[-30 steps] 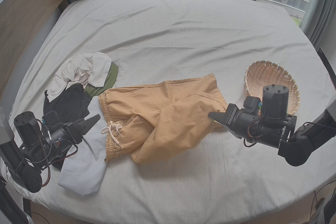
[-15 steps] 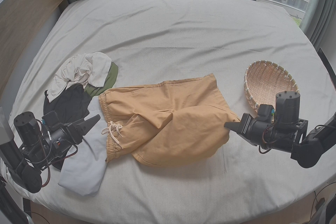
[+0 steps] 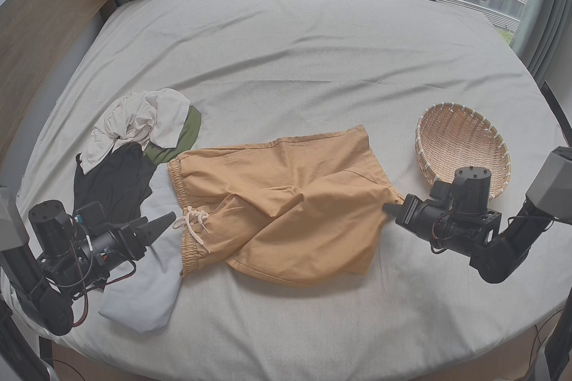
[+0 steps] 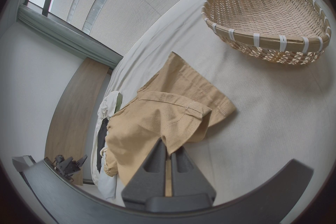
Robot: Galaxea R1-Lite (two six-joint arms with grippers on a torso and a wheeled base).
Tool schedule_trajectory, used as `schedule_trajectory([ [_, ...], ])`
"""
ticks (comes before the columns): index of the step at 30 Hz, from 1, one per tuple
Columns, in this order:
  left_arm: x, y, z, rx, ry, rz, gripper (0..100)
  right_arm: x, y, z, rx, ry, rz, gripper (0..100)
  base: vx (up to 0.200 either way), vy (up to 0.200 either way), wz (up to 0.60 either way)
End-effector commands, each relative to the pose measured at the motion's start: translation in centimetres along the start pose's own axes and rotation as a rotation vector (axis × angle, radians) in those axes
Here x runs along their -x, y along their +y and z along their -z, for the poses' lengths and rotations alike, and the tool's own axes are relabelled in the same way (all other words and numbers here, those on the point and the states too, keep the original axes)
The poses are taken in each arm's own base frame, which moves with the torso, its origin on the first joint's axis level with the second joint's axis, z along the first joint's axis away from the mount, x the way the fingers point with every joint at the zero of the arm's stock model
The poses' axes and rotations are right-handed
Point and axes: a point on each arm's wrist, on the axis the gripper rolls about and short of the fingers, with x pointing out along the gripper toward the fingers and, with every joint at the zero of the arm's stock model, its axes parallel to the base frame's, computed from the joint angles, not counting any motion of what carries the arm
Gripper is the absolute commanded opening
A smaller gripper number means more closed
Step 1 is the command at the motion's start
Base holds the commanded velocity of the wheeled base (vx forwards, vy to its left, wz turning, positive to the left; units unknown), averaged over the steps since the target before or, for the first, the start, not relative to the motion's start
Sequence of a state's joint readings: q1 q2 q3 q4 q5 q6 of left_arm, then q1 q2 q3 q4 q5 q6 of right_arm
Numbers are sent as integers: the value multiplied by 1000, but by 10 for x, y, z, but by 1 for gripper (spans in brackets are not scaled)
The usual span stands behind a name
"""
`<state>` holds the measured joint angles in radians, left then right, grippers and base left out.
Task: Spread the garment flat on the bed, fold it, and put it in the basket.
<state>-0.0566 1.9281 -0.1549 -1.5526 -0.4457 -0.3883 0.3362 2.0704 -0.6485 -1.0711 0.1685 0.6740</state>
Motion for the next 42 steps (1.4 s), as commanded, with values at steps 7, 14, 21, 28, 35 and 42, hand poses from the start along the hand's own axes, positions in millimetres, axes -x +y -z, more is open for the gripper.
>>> schedule_trajectory([
  [7, -3, 14, 28, -3, 128, -48, 100, -16, -22, -6, 47, -20, 46, 0, 0, 0, 0],
  [14, -3, 19, 41, -3, 187, -67, 100, -19, -17, -11, 57, -63, 23, 100, 0, 0, 0],
  [21, 1, 18, 54, -28, 259, -56, 100, 1, -11, -7, 62, -74, 38, 100, 0, 0, 0],
  [28, -3, 22, 67, -142, 329, 25, 100, 17, -7, -1, 61, -54, 43, 100, 0, 0, 0],
  [35, -15, 23, 65, -181, 317, 114, 100, 20, -6, -1, 60, -57, 40, 100, 0, 0, 0],
  [42, -34, 37, 75, -279, 325, 157, 100, 22, -5, -2, 67, -77, 23, 100, 0, 0, 0],
])
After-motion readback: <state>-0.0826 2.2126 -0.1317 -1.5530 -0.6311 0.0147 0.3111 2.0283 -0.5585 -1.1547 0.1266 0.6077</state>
